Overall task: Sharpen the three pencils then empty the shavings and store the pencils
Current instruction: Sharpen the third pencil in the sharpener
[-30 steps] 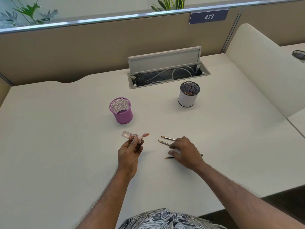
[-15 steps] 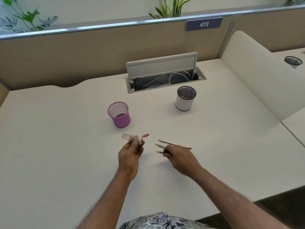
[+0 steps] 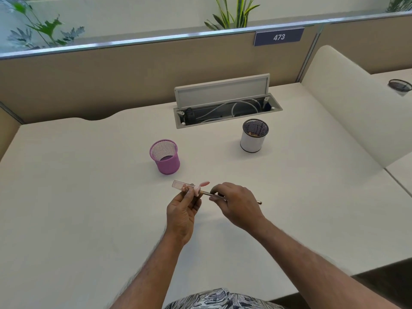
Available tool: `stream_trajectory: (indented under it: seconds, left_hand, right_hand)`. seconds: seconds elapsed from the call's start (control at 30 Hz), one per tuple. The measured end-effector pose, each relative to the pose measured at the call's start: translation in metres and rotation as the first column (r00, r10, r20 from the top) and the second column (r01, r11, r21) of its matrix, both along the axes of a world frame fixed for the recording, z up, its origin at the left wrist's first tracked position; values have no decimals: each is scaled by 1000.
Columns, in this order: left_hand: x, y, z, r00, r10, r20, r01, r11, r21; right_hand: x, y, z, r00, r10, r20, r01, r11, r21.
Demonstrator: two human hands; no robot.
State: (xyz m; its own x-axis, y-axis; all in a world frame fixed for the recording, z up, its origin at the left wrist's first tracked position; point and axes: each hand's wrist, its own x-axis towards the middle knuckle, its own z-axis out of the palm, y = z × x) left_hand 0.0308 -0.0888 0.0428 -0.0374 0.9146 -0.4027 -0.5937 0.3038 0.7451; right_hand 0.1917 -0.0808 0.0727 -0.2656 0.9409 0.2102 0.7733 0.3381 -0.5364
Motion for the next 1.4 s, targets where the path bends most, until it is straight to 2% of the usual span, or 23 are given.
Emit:
stream_trajectory:
  seconds: [0.23, 0.4, 0.47, 0.53, 0.67, 0.73, 0.77, 0.83, 0.9, 0.97, 1.03, 1.13, 1.2, 1.23, 1.3, 1.33, 1.4]
  left_hand:
    - [2, -3, -7, 999, 39, -8, -39, 997, -61]
    - [4, -4, -2, 998, 41, -57, -45, 997, -63]
    - [6, -6, 1, 998, 26, -63, -28, 999, -29]
    - [8, -6, 3, 997, 19, -74, -18, 1000, 13]
    - [6, -1, 4, 992, 13, -126, -7, 999, 50]
    - [4, 0, 4, 990, -6, -140, 15, 998, 59]
    - [3, 1, 4, 990, -20, -141, 30, 997, 68]
    - [2, 1, 5, 989, -54, -135, 66, 994, 90]
    - [1, 0, 5, 989, -93, -119, 105, 989, 107]
    - [0, -1, 5, 987, -120, -110, 133, 985, 115]
    - [0, -1, 4, 987, -120, -111, 134, 983, 129]
    - [0, 0, 7, 987, -84, -137, 103, 985, 140]
    - [0, 0, 8, 983, -61, -174, 86, 987, 139]
    - [1, 0, 8, 980, -59, -190, 87, 986, 140]
    - [4, -2, 9, 981, -40, -189, 68, 988, 142]
    - [5, -2, 10, 985, -11, -174, 35, 990, 134]
    - [9, -2, 9, 989, 45, -144, -31, 995, 98]
  right_hand:
    - [-2, -1, 0, 990, 140, -10, -140, 990, 16]
    - [6, -5, -2, 983, 118, 138, -153, 946, 284]
    - [7, -5, -4, 986, 95, 138, -138, 929, 342]
    - [6, -5, -6, 992, 96, 84, -119, 935, 334]
    - [5, -3, -2, 993, 93, -75, -77, 979, 188]
    - [3, 0, 1, 971, 42, -234, -39, 999, 17]
    - [4, 1, 3, 942, -16, -336, -28, 992, -126]
    - [7, 5, 7, 854, -157, -496, -85, 898, -431]
    - [13, 9, 11, 752, -294, -591, -225, 727, -648]
    - [19, 11, 13, 692, -387, -609, -337, 573, -747]
    - [21, 12, 15, 685, -394, -613, -393, 509, -766]
    - [18, 10, 14, 666, -351, -658, -428, 542, -723]
    - [14, 10, 12, 757, -270, -595, -283, 686, -670]
    - [12, 9, 11, 819, -218, -531, -172, 789, -590]
    - [9, 5, 7, 911, -109, -398, -19, 952, -305]
    - [8, 3, 5, 944, -55, -325, 9, 990, -142]
    - [8, -1, 1, 987, -3, -163, 23, 993, 117]
